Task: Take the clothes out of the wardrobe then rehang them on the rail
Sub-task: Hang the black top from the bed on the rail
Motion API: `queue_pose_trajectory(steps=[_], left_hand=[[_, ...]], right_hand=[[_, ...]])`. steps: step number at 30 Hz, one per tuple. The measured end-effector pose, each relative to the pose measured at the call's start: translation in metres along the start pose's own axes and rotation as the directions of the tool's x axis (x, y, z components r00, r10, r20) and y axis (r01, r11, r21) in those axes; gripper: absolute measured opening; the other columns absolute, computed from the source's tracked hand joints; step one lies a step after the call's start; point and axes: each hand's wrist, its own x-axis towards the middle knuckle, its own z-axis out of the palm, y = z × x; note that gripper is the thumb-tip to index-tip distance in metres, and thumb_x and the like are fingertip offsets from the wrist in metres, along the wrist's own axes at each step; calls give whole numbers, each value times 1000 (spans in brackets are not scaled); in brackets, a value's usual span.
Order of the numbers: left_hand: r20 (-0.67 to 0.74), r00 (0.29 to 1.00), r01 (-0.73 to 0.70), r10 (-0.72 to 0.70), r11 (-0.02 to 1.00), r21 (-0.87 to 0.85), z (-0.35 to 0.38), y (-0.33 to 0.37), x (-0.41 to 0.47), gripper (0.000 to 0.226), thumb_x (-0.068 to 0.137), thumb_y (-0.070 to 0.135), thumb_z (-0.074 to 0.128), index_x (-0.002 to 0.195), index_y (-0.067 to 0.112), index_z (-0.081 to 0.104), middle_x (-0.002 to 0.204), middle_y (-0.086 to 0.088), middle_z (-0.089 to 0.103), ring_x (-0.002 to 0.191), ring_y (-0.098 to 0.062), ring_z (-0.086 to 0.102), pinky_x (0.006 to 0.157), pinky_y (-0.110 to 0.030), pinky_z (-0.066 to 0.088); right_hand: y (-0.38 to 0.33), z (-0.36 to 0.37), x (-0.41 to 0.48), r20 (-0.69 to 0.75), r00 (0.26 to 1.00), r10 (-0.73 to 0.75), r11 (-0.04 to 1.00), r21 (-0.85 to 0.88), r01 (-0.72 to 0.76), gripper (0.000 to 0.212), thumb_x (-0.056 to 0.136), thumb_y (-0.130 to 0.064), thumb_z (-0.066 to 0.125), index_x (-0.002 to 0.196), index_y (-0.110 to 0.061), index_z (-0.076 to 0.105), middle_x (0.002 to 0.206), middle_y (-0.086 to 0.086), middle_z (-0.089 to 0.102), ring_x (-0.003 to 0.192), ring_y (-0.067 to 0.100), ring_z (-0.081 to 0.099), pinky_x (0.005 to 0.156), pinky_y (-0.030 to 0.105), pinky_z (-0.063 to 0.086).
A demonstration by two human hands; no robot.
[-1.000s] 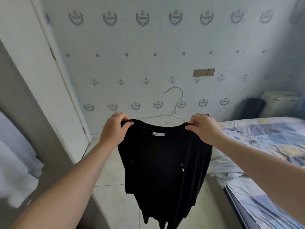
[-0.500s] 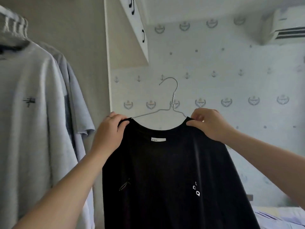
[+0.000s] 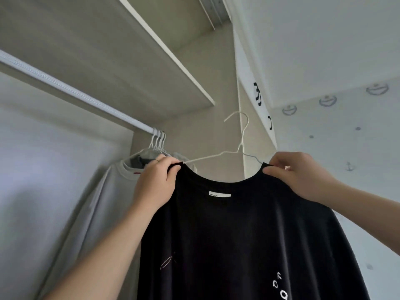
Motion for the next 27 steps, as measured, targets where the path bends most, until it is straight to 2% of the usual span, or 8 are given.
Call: queue_pose_trajectory(steps=[3, 7, 10, 16, 21, 27], left_hand=[[-8, 999, 36, -36, 996, 86, -13, -44, 24, 12, 98, 22, 58, 104, 17, 68, 99, 7, 61, 93, -20, 59, 79, -36, 47], [-17, 994, 108, -107, 978, 180, -22, -100, 49, 13, 101, 24, 53, 103, 19, 65, 102, 4, 62, 94, -20, 57, 80, -38, 49], [-39, 991, 134, -128, 959, 249, -27, -141, 65, 14, 102, 25, 51, 103, 19, 64, 101, 3, 61, 93, -21, 58, 78, -37, 49], [-77, 983, 183, -166, 915, 360, -44, -208, 99, 17, 102, 24, 48, 104, 16, 63, 101, -4, 62, 95, -29, 57, 82, -46, 49], [-136, 978, 198, -157, 903, 380, -57, -244, 129, 17, 103, 19, 45, 102, 19, 61, 96, 0, 58, 92, -26, 54, 76, -40, 47], [-162, 975, 210, -152, 872, 442, -63, -272, 152, 19, 103, 13, 45, 103, 12, 64, 95, -8, 60, 91, -30, 55, 75, -39, 45]], right_hand=[[-18, 36, 35, -1, 999, -50, 997, 54, 50, 22, 89, -38, 67, 69, -32, 61, 68, -8, 62, 65, 4, 56, 59, 25, 40], [-42, 87, 77, 11, 996, -92, 992, 83, 90, 20, 90, -35, 66, 75, -24, 62, 69, -3, 61, 72, 15, 59, 67, 31, 46], [-59, 123, 109, -7, 990, -139, 985, 100, 139, 21, 91, -37, 64, 76, -23, 61, 66, -5, 60, 68, 11, 56, 59, 27, 41], [-99, 176, 166, -36, 985, -169, 957, 233, 173, 23, 91, -35, 66, 80, -14, 65, 73, 2, 65, 73, 17, 59, 60, 26, 43], [-129, 203, 209, -80, 983, -166, 942, 281, 182, 24, 90, -33, 67, 79, -11, 65, 75, 1, 62, 71, 15, 54, 54, 23, 37], [-156, 233, 246, -53, 991, -123, 943, 304, 133, 26, 89, -31, 68, 75, -10, 64, 75, 4, 61, 73, 24, 56, 52, 23, 37]])
